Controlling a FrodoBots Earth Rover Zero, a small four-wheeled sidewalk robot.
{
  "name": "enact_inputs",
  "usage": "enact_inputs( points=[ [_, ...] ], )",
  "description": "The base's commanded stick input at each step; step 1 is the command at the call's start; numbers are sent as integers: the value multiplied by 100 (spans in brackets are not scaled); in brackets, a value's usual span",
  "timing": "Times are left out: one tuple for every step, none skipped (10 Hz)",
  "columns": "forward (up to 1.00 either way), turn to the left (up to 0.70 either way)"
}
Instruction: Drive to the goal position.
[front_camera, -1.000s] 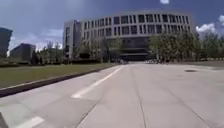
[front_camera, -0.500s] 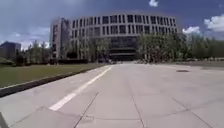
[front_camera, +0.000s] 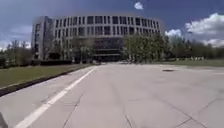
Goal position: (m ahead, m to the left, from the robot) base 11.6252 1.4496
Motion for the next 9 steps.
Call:
enact_inputs(
  points=[
    [85, 1],
    [85, 1],
    [85, 1],
    [85, 1],
    [85, 1],
    [85, 1],
    [85, 1],
    [85, 1],
    [85, 1]
  ],
)
